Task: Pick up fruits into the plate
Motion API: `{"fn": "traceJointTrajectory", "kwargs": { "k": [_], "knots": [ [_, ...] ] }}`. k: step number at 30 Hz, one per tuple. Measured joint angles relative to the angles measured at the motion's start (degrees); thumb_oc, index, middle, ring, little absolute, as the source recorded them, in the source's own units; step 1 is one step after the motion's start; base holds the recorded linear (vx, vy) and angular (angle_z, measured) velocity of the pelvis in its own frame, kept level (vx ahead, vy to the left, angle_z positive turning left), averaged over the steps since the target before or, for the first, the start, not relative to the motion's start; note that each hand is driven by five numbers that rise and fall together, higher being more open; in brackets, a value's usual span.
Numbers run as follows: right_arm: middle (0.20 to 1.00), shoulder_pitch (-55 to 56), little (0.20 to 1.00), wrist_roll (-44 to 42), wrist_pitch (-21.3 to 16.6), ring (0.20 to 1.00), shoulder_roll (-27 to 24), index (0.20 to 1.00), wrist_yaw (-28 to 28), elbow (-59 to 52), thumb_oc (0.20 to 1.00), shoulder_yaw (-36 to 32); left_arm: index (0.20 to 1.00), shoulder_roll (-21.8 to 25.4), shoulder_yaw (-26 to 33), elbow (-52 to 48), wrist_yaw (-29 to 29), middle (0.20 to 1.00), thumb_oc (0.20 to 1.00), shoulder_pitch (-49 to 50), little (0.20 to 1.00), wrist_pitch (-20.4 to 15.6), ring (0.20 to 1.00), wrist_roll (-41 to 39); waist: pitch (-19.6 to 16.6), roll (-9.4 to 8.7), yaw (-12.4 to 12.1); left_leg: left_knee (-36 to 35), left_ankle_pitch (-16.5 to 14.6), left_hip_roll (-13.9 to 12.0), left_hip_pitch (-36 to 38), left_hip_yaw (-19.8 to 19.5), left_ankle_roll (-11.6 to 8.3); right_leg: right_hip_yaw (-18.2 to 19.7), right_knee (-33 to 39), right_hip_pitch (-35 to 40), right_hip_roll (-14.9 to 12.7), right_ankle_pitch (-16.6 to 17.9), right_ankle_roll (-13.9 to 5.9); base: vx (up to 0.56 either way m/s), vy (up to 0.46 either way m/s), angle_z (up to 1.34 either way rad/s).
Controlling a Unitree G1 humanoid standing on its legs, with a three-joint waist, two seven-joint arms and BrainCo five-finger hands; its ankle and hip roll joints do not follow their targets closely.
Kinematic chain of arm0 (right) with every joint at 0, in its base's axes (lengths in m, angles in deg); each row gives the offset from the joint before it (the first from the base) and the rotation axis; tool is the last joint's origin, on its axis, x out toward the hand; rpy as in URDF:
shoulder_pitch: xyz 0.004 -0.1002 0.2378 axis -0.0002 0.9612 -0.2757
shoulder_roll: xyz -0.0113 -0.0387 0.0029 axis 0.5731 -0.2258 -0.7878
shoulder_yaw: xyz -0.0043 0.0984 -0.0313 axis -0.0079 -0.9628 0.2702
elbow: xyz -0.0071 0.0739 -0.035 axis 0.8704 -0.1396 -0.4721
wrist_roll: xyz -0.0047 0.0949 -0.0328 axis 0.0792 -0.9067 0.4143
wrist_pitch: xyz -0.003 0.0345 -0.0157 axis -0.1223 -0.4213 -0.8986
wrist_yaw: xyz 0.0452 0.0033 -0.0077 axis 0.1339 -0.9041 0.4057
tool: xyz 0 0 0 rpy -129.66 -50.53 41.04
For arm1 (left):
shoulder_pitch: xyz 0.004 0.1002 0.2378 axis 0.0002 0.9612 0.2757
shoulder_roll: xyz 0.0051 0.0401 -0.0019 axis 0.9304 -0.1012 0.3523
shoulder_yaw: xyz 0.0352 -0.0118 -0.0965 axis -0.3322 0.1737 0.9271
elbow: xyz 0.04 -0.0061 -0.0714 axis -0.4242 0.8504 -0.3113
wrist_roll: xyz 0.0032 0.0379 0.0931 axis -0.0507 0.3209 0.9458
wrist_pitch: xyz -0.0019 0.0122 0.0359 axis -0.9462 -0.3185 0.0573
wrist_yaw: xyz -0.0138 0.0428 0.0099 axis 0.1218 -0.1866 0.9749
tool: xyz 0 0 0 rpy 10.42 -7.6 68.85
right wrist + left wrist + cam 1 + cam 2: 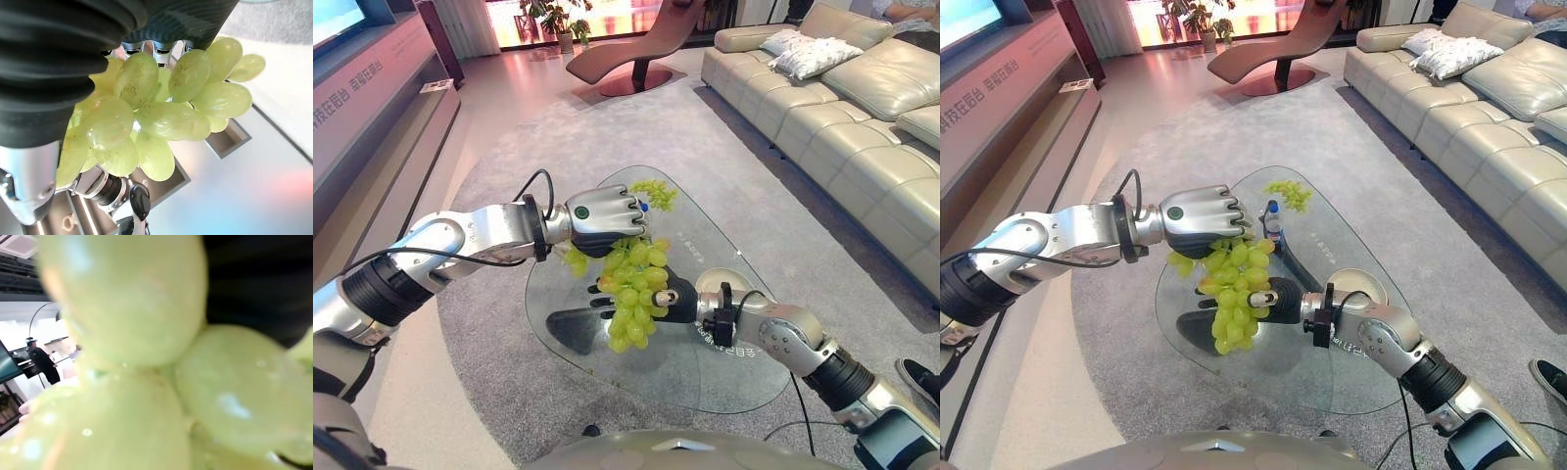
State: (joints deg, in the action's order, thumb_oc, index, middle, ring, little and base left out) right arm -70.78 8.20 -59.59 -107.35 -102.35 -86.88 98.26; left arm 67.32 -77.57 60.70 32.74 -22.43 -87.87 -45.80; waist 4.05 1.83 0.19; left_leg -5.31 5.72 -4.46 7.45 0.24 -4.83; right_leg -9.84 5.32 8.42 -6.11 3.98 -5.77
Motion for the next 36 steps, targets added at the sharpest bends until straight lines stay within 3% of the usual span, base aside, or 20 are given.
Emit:
{"fn": "traceJointTrajectory", "kwargs": {
  "k": [6,7,33,34,35,36],
  "knots": [
    [1.000,-0.02,1.000,-0.03,0.47,1.000,0.87,1.000,0.37,0.00,1.000,1.30,0.200,-0.76,-1.19,0.02,-0.06,0.200,0.200,0.00,0.200,0.02,0.200,0.10,-0.03,0.05,-0.15,0.01,0.01,0.01,0.00,-0.11,0.00,-0.03,0.00,0.04,0.00,0.01,0.01,0.00,0.000,0.00],
    [0.200,-0.02,0.200,-0.04,0.45,0.200,0.87,0.200,0.38,0.00,0.200,1.32,0.200,-0.84,-1.19,0.03,-0.07,0.200,0.200,0.00,0.200,0.03,0.200,0.11,-0.05,0.07,-0.15,0.01,0.01,0.01,0.00,-0.13,0.01,-0.04,0.00,0.05,0.00,0.01,0.02,0.00,0.000,0.00],
    [0.200,-0.02,0.200,-0.04,0.33,0.200,2.01,0.200,1.54,0.00,0.200,2.20,0.200,-1.43,-1.20,0.37,-1.27,0.200,0.200,0.00,0.200,1.07,0.200,0.21,-0.39,0.60,-0.15,-0.02,0.01,0.00,0.00,-0.18,0.01,-0.06,0.00,0.05,0.01,0.01,0.01,0.00,0.000,0.00],
    [0.200,-0.01,0.200,-0.04,0.32,0.200,2.01,0.200,1.54,0.01,0.200,2.20,0.758,-1.43,-1.20,0.37,-1.27,0.758,0.758,0.00,0.758,1.08,0.758,0.21,-0.39,0.60,-0.16,-0.03,0.01,0.00,0.00,-0.18,0.01,-0.07,0.00,0.06,0.01,0.01,0.01,0.00,0.000,0.00],
    [0.200,-0.01,0.200,-0.04,0.31,0.200,2.01,0.200,1.54,0.01,0.200,2.21,1.000,-1.50,-1.16,0.37,-1.27,1.000,1.000,0.00,1.000,1.24,1.000,0.19,-0.39,0.60,-0.16,-0.03,0.01,0.00,0.01,-0.19,0.01,-0.08,0.00,0.08,0.01,0.01,0.01,0.00,0.000,0.00],
    [0.200,-0.01,0.200,-0.04,0.31,0.200,2.04,0.200,1.56,0.01,0.200,2.22,1.000,-1.58,-1.13,0.37,-1.25,1.000,1.000,0.00,1.000,1.34,1.000,0.15,-0.39,0.60,-0.16,-0.03,0.01,0.01,0.01,-0.21,0.01,-0.08,0.00,0.08,0.01,0.01,0.01,0.00,0.000,0.00]
  ]
}}
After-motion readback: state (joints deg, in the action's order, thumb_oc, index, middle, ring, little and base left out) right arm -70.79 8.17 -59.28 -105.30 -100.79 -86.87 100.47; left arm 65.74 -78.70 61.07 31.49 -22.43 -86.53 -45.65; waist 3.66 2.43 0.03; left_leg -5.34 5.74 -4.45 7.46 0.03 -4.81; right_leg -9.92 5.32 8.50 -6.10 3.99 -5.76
